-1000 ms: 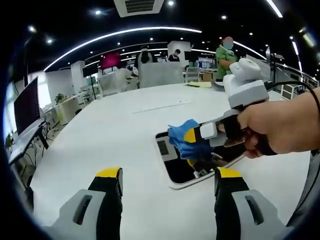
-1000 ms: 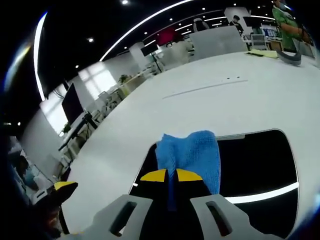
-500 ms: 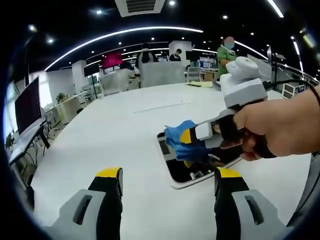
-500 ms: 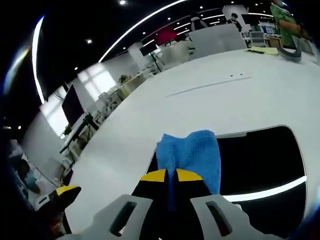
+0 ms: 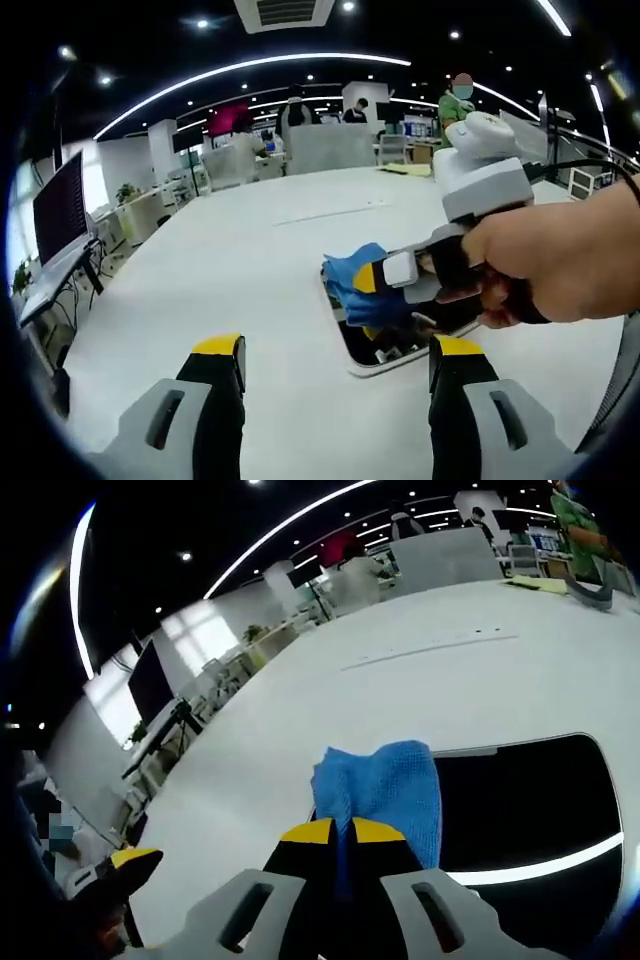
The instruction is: Wipe the mirror surface with the cleaning cloth until all visible marks leave the cleaned area.
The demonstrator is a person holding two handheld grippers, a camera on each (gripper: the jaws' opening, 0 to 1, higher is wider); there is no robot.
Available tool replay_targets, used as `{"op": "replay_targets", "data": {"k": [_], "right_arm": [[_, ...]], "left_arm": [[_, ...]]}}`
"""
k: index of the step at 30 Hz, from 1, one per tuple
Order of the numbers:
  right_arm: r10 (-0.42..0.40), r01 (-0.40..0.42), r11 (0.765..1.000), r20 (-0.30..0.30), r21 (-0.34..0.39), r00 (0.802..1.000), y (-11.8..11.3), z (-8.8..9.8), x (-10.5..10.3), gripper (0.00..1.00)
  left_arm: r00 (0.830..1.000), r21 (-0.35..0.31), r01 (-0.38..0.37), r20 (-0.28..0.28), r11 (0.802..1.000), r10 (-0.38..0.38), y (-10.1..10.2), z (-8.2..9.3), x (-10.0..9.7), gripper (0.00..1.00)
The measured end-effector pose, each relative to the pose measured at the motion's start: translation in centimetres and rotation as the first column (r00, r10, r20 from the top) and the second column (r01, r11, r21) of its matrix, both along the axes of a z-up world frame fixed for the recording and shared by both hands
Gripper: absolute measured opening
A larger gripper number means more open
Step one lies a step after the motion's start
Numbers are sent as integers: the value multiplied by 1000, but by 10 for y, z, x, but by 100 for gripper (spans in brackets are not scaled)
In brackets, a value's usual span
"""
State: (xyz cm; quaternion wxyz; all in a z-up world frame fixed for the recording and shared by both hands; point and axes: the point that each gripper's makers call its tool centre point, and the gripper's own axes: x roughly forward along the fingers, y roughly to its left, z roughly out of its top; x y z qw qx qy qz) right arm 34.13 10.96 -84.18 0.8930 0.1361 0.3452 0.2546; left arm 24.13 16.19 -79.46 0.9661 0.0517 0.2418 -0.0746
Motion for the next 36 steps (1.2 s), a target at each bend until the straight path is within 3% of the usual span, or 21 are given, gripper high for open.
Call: {"op": "replay_targets", "data": {"k": [22, 36], "right_arm": [[39, -39, 999, 18, -1, 999, 8, -2, -1, 1], [44, -45, 999, 7, 13, 999, 8, -1, -14, 1]], "left_arm": [[1000, -6, -20, 7, 1000, 20, 4, 2, -1, 75], [1000, -3, -21, 10, 1000, 21, 4, 3, 0, 74]]}}
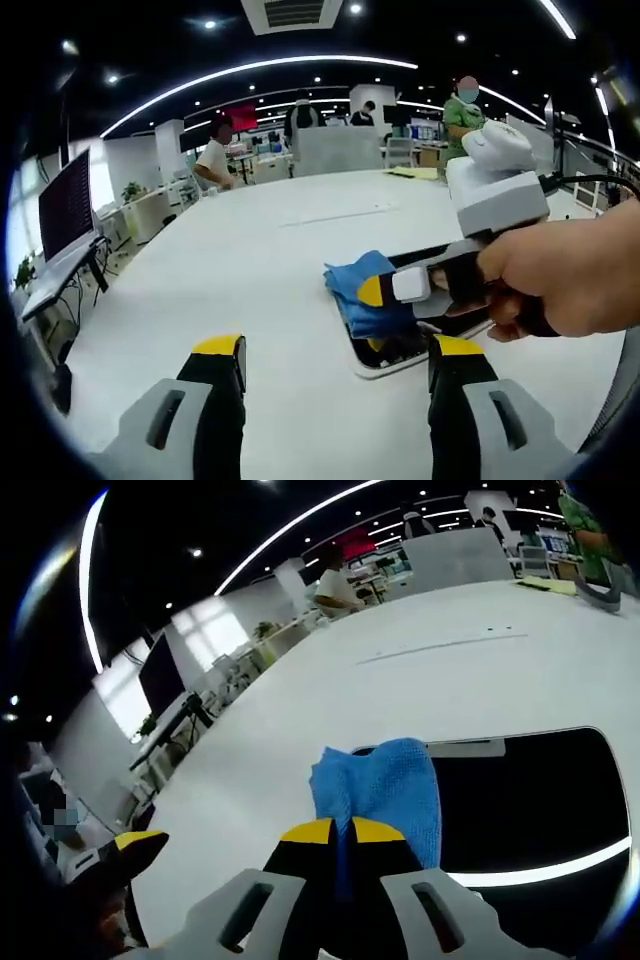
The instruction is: Wipe the mirror surface with the cleaning cloth until all visible marks leave the cleaned area.
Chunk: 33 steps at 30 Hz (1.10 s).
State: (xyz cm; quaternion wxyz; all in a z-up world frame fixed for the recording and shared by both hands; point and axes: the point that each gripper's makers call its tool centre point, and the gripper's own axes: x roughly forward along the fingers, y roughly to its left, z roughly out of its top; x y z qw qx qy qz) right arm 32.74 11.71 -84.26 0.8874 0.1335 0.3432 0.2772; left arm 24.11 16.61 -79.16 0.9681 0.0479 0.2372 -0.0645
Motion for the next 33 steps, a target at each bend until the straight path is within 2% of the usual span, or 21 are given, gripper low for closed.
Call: {"op": "replay_targets", "data": {"k": [18, 33], "right_arm": [[1, 0, 1000, -19, 16, 1000, -5, 0, -25, 1], [7, -6, 1000, 19, -14, 1000, -9, 2, -46, 1]], "left_arm": [[1000, -18, -23, 10, 1000, 24, 4, 2, 0, 74], [998, -27, -51, 25, 998, 51, 9, 5, 0, 73]]}}
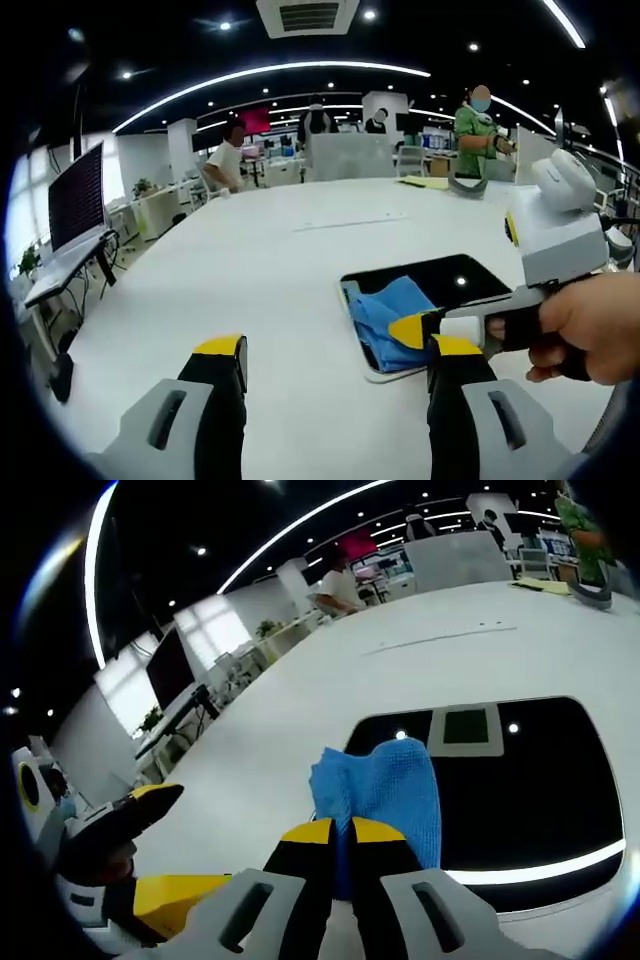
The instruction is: Wipe the mirror surface with the cleaning cloth until all visible marks leave the cleaned area.
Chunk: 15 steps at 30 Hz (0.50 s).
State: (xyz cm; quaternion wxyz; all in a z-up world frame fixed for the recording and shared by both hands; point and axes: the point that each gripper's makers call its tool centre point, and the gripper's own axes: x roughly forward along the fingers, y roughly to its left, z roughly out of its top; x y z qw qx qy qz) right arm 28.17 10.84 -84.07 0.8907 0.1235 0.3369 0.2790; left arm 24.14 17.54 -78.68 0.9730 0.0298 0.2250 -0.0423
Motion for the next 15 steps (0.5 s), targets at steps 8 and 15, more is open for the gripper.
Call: {"op": "replay_targets", "data": {"k": [8, 15], "right_arm": [[20, -19, 999, 43, -27, 999, 0, 1, -1, 1], [30, -28, 999, 61, -32, 998, 0, 2, -1, 1]], "left_arm": [[1000, -1, -7, 7, 1000, 7, 1, 1, 1, 73], [1000, -8, -4, 3, 1000, 4, 0, 0, 1, 73]]}}
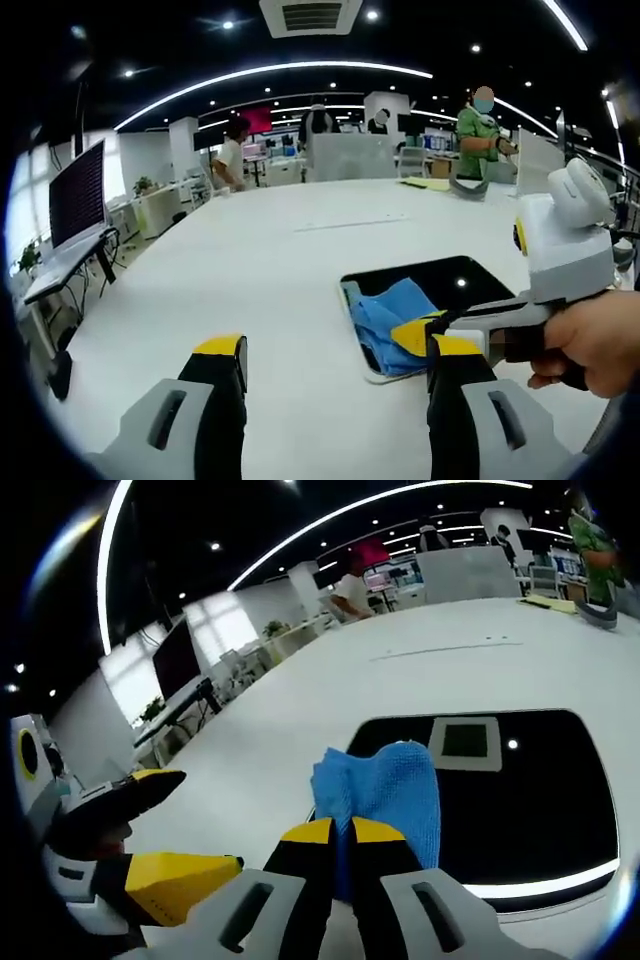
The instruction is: Wipe the mirror surface with the cleaning cloth until all visible marks leave the cleaned area.
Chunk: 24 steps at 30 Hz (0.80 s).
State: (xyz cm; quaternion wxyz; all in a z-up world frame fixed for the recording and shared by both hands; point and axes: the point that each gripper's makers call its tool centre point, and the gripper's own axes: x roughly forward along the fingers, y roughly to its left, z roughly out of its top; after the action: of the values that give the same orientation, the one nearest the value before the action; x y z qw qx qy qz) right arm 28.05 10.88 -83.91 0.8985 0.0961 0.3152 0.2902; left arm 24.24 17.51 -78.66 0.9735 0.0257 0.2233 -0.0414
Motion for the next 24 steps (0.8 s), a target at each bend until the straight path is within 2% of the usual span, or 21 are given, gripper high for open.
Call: {"op": "replay_targets", "data": {"k": [9, 24], "right_arm": [[20, -19, 1000, 27, -23, 999, -6, -1, 0, 1], [-44, 45, 999, 28, -20, 999, -40, -5, 4, 1]], "left_arm": [[1000, 4, 15, -8, 1000, -15, -3, -2, 0, 73], [999, 11, 34, -11, 999, -34, -8, 0, -2, 73]]}}
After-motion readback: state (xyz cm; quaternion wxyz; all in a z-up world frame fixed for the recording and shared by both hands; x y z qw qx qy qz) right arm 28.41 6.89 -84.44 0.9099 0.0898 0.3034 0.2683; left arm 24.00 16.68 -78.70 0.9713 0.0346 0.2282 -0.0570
